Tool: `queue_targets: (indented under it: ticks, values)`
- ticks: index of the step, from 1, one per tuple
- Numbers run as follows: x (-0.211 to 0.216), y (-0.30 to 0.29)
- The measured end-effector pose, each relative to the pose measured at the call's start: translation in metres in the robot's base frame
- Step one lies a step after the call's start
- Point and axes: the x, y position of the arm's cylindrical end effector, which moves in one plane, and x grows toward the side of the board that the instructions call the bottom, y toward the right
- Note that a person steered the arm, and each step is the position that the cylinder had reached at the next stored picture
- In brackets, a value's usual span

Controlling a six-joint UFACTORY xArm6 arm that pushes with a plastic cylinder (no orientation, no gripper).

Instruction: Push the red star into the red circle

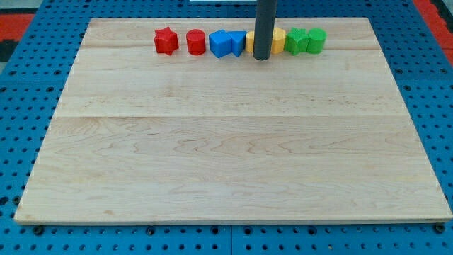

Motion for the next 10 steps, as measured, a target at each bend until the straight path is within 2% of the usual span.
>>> queue_targets:
  ticks: [3, 4, 5, 6, 7, 8, 9, 10]
  values:
    - [0.005, -0.002]
    - [0.061, -0.060]
    - [0.076, -0.154]
    - [0.076, -0.166]
    - [0.073, -0.172]
    - [0.031, -0.212]
    - [0.003, -0.226]
    - [-0.002, -0.227]
